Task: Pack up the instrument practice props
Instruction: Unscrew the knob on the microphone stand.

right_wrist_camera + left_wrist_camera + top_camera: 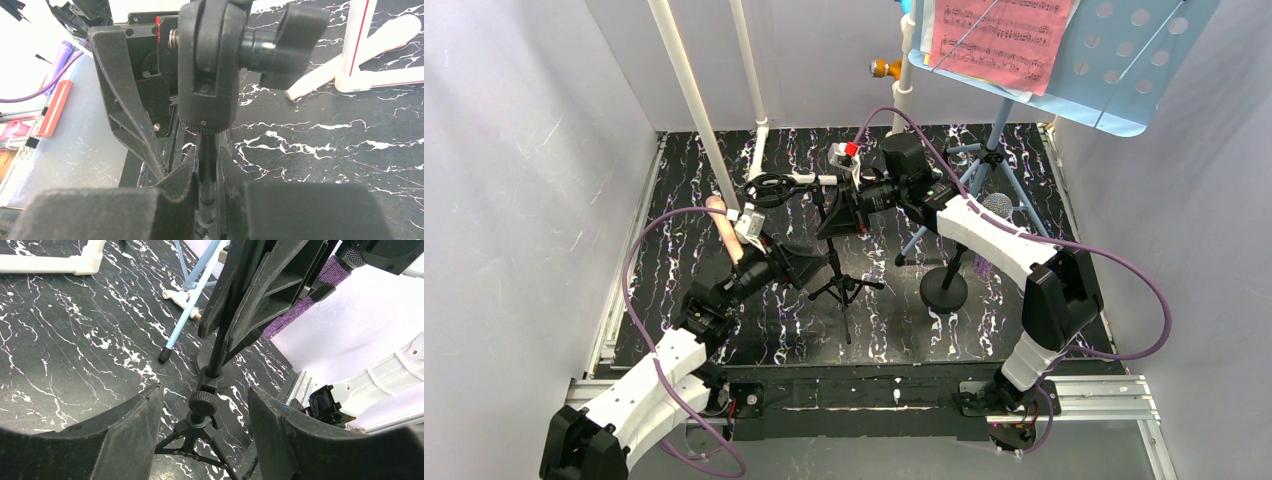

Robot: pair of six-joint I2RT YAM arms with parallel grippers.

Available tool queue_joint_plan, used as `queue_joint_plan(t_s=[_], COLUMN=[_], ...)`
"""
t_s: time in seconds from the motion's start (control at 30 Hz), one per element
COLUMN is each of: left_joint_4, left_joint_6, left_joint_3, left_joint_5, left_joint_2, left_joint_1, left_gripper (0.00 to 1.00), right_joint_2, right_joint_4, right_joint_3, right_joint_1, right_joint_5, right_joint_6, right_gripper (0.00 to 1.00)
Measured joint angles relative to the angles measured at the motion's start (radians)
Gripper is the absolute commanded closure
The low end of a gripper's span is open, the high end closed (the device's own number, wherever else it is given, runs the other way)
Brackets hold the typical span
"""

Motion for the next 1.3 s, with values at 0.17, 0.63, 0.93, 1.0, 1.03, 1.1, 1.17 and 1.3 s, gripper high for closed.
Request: queue_joint_plan(t_s=[0.17, 0.63, 0.93, 1.0, 1.03, 1.1, 1.17, 1.3], left_joint_4=[0.016, 0.027, 0.053, 0.057, 0.06, 0.064, 0.067, 0.069], left_joint_6=[-0.003, -0.023, -0.041, -0.044, -0.047, -0.048, -0.051, -0.057], left_joint_3=[0.0, -0.005, -0.01, -0.01, -0.01, -0.01, -0.01, -0.021], left_joint_5=[0.015, 0.039, 0.052, 0.055, 0.056, 0.06, 0.061, 0.064], left_joint_2=[0.01, 0.052, 0.065, 0.066, 0.067, 0.071, 0.075, 0.08], left_joint_1=[0.003, 0.008, 0.008, 0.008, 0.008, 0.008, 0.008, 0.008], left_gripper=[0.42, 0.46, 0.49, 0.5, 0.5, 0.5, 0.5, 0.51], right_joint_2=[0.0, 0.0, 0.0, 0.0, 0.0, 0.0, 0.0, 0.0], right_joint_4=[0.0, 0.0, 0.0, 0.0, 0.0, 0.0, 0.0, 0.0], right_joint_3=[0.0, 0.0, 0.0, 0.0, 0.0, 0.0, 0.0, 0.0], right_joint_1=[0.0, 0.0, 0.0, 0.0, 0.0, 0.0, 0.0, 0.0], right_joint_5=[-0.002, -0.002, -0.002, -0.002, -0.002, -0.002, -0.002, -0.002], right_joint_6=[0.0, 0.0, 0.0, 0.0, 0.0, 0.0, 0.0, 0.0], right_gripper=[0.99, 0.99, 0.99, 0.99, 0.99, 0.99, 0.99, 0.99])
